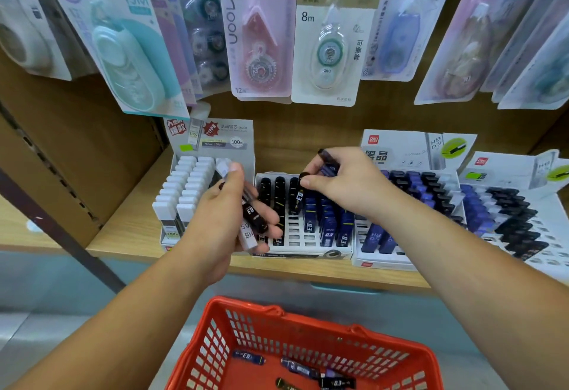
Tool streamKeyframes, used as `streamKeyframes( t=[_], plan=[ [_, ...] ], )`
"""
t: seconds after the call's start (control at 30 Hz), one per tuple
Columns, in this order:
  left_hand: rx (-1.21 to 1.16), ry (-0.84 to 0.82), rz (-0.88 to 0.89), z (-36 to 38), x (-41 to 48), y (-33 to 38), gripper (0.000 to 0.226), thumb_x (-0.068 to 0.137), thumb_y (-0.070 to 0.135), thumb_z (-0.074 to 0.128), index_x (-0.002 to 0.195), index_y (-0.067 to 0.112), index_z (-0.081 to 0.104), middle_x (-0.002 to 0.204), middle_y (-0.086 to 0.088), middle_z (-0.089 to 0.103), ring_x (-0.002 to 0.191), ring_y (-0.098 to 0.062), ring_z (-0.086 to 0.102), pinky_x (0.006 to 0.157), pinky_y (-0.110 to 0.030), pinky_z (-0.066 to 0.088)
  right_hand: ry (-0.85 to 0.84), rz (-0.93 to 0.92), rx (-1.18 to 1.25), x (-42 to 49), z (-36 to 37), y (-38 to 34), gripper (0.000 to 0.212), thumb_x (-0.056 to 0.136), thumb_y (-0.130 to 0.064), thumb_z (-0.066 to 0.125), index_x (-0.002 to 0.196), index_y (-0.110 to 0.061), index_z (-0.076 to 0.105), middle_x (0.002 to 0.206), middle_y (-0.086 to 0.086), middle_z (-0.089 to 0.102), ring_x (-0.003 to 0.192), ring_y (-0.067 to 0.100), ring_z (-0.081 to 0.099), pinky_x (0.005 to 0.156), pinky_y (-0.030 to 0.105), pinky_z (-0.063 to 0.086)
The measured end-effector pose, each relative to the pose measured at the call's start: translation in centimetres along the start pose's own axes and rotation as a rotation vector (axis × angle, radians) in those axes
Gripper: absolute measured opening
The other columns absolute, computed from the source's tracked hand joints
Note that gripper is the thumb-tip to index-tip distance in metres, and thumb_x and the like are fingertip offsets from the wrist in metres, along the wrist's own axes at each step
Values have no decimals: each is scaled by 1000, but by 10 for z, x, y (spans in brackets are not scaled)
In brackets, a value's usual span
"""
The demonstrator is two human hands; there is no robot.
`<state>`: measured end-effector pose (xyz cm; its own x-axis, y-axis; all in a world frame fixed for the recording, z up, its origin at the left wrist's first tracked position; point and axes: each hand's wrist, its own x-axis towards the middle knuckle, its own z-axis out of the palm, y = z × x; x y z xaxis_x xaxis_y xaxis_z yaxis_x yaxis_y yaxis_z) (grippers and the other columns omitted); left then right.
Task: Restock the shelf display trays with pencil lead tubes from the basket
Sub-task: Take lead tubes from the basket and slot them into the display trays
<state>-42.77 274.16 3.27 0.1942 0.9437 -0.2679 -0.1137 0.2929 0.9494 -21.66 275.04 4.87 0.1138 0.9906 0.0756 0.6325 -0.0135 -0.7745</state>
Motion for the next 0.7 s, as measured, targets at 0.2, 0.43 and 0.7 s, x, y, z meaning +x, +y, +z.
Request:
streamKeyframes(
  t=[0.2,0.43,0.7],
  plan=[
    [20,27,22,-1,-2,0,55,106,63,34,96,12,50,63,-16,61,45,-29,55,44,-29,37,-54,-19,-117,4,14,4,11,84,-31,85,84,-25,75,85,-6,70,84,15,66,80,35,57],
    [76,-55,23,-9,-1,-3,34,104,47,56,93,15,52,76,-7,59,53,-19,48,38,-20,21,-122,-34,-256,4,15,-1,12,85,-28,83,81,-23,74,79,-12,69,80,11,65,83,40,59],
    [208,-189,49,-8,-7,-5,26,102,31,63,92,8,54,76,-9,58,49,-14,40,38,-19,20,-108,-49,-570,6,17,-8,24,86,-48,77,71,-32,67,81,-12,67,82,13,63,69,32,52]
  ],
)
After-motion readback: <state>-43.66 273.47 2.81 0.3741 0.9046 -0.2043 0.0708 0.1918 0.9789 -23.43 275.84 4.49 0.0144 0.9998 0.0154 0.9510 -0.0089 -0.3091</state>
